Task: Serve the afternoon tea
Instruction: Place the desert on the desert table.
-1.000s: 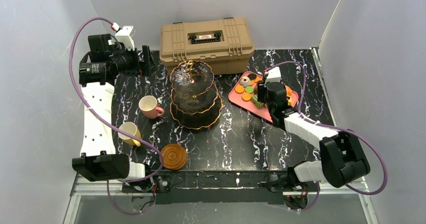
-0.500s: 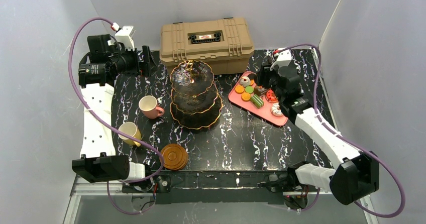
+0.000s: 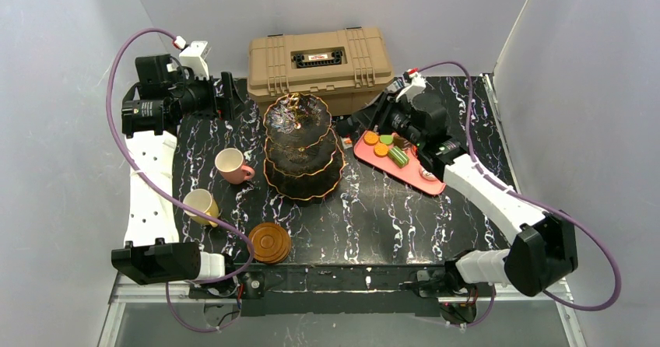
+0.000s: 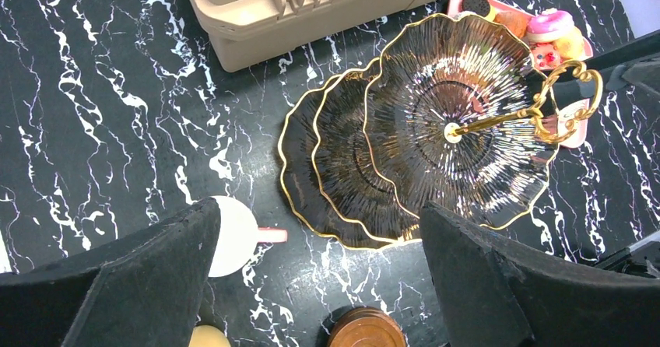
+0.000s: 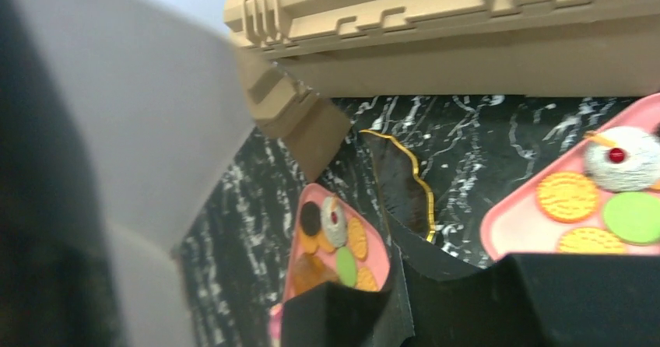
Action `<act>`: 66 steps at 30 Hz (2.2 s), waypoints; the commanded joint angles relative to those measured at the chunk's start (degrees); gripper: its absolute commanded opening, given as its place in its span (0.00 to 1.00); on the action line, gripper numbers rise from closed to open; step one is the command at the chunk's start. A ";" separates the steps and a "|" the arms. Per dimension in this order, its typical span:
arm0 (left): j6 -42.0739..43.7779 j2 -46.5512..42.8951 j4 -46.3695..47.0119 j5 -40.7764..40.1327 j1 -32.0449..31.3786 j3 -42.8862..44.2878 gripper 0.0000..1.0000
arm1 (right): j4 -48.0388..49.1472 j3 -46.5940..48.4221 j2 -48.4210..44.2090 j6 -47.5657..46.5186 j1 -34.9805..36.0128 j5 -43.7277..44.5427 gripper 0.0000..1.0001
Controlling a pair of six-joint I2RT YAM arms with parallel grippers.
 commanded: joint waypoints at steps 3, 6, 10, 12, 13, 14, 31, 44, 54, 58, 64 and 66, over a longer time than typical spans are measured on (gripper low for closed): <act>0.00 -2.56 -0.33 1.46 0.37 -0.52 0.98 | 9.81 4.70 3.25 9.70 2.42 -1.55 0.20; 0.08 -2.60 -0.33 1.48 0.44 -0.50 0.98 | 11.34 4.40 4.59 11.93 2.82 -1.27 0.20; 0.08 -2.60 -0.18 1.59 0.42 -0.54 0.98 | 14.27 3.01 6.10 15.19 3.00 -0.99 0.20; 0.03 -2.53 -0.04 1.62 0.43 -0.54 0.98 | 14.42 2.67 7.06 15.91 3.27 -0.94 0.20; 0.01 -2.54 0.01 1.65 0.43 -0.54 0.98 | 14.34 2.55 7.48 16.04 3.38 -0.72 0.20; -0.02 -2.58 0.05 1.72 0.44 -0.47 0.98 | 14.33 2.38 7.84 16.12 3.61 -0.53 0.20; -0.51 -2.65 0.45 1.60 0.39 -0.44 0.98 | 8.79 3.82 8.24 11.60 4.96 2.68 0.46; -0.73 -2.61 0.45 1.24 0.43 0.28 0.98 | 8.55 4.99 7.01 10.54 4.95 2.11 0.62; -0.49 -2.85 0.54 1.26 0.47 -0.06 0.98 | 5.54 5.75 4.26 8.73 4.26 3.54 0.61; -0.54 -3.00 0.63 1.30 0.42 -0.18 0.98 | 0.79 5.32 1.49 5.11 1.85 5.02 0.58; -0.32 -3.19 0.61 1.47 0.46 -0.55 0.98 | -4.95 0.97 -5.62 1.92 -9.92 4.97 0.48; -0.53 -3.04 0.50 1.53 0.48 -0.70 0.98 | -8.44 0.20 -7.52 -0.61 -13.39 7.36 0.48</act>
